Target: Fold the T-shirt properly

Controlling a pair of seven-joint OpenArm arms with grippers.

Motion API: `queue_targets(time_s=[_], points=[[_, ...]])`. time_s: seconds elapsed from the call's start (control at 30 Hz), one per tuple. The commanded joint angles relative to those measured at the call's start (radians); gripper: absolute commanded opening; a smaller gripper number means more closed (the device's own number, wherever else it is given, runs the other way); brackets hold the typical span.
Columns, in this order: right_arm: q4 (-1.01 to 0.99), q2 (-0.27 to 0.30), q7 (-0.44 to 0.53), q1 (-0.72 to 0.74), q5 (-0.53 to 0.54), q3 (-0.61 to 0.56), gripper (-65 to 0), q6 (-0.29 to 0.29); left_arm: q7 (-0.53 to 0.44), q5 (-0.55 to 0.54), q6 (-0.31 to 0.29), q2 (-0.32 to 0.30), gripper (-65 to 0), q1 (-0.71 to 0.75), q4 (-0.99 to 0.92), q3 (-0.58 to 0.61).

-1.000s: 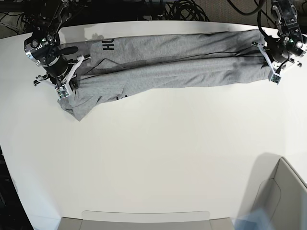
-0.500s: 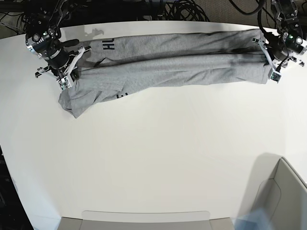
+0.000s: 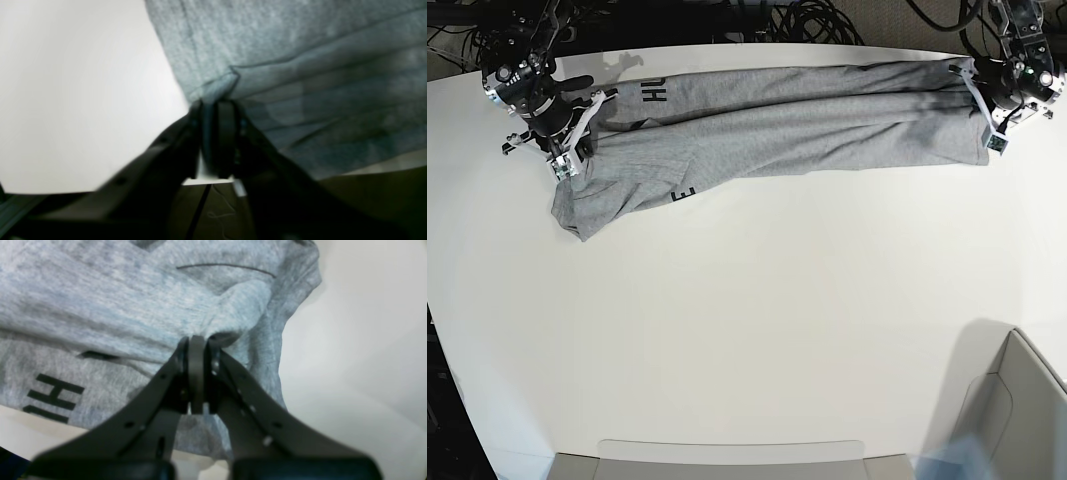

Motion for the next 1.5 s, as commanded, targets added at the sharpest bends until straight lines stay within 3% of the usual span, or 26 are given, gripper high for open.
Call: queue_targets(time_s=[0.0, 0.1, 0.23, 0.33, 0.47, 0.67, 0.97, 1.27, 1.47], points=[[0.016, 0.008, 0.009, 0.003, -0.005, 0.004, -64.5, 0.012, 0.008, 0.018, 0.006, -0.02, -44.8, 0.001, 0.016, -0.016], [0.016, 0.008, 0.009, 0.004, -0.005, 0.004, -58.6, 0.012, 0.008, 0.017, 0.006, -0.001, -38.1, 0.001, 0.056, -0.05], [0.016, 0.008, 0.014, 0.003, -0.005, 0.004, -50.2, 0.012, 0.02, 0.011, 0.006, 0.06, -35.8, 0.001, 0.14, -0.14], [0.016, 0.008, 0.014, 0.003, -0.001, 0.004, -46.2, 0.012, 0.02, 0.009, 0.006, 0.066, -32.5, 0.001, 0.18, -0.145], [0.016, 0.008, 0.014, 0.003, -0.004, 0.004, -45.8, 0.012, 0.062, 0.009, 0.006, 0.102, -27.0, -0.018, 0.186, -0.154], [0.016, 0.008, 0.015, 0.003, -0.005, 0.004, -45.8, 0.012, 0.198, 0.046, 0.006, 0.131, -26.8, -0.128, 0.168, -0.257], [-0.018, 0.016, 0.015, 0.007, -0.007, 0.003, -45.8, 0.012, 0.215, 0.043, 0.006, 0.135, -26.6, -0.133, 0.15, -0.195], [-0.018, 0.017, 0.017, 0.007, -0.007, 0.003, -45.9, 0.012, 0.186, 0.045, 0.006, 0.129, -26.7, -0.222, -0.193, -0.206], [-0.018, 0.017, 0.017, 0.011, -0.008, 0.003, -45.9, 0.012, 0.194, 0.04, 0.006, 0.129, -26.7, -0.217, -0.242, -0.223]])
